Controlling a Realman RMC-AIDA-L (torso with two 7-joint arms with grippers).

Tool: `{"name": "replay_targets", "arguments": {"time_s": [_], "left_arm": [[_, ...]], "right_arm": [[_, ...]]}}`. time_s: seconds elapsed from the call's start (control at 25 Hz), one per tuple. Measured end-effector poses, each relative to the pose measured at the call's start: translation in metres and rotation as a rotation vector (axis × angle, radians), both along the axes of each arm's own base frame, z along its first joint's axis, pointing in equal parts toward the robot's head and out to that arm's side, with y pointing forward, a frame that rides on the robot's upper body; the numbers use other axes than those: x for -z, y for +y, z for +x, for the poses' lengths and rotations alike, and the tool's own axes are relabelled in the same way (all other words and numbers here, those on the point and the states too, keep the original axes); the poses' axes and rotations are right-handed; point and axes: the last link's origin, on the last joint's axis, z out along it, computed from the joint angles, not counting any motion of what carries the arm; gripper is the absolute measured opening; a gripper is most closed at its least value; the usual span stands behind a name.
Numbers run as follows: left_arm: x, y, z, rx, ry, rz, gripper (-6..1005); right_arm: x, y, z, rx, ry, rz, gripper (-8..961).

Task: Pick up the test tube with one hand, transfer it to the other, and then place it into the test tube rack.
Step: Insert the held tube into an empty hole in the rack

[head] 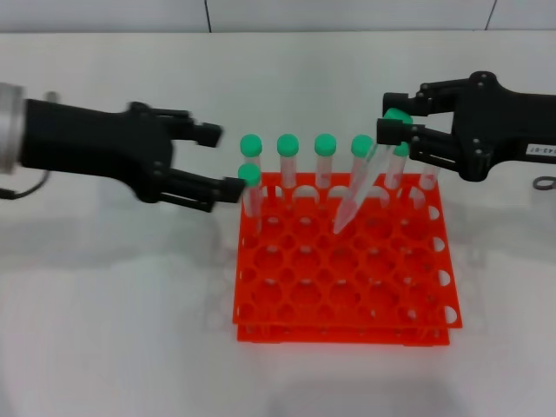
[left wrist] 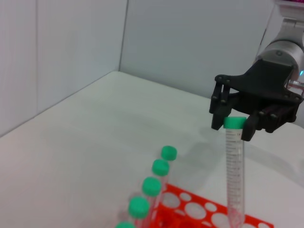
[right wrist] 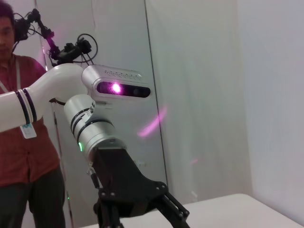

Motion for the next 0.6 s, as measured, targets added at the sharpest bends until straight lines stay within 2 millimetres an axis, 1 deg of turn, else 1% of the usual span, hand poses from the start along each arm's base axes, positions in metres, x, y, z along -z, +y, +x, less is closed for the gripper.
{"name": "replay_targets", "arguments": {"time_s": [0.24, 0.52, 0.6], "left_arm": [[-0.023, -0.005, -0.024, -0.129, 0.080, 0.027, 886], [-0.040, -0.014, -0.059, -0.263, 0.195, 0.049, 886], [-0.044, -0.017, -0.066, -0.281, 0.213, 0.062, 886]], "right_arm": [[0.013, 0.000, -0.005, 0.001, 0.002, -0.004, 274], [0.029, 0.001, -0.015, -0.002, 0.006, -0.012, 274], [0.034, 0.001, -0.018, -0.005, 0.004, -0.014, 274]]}}
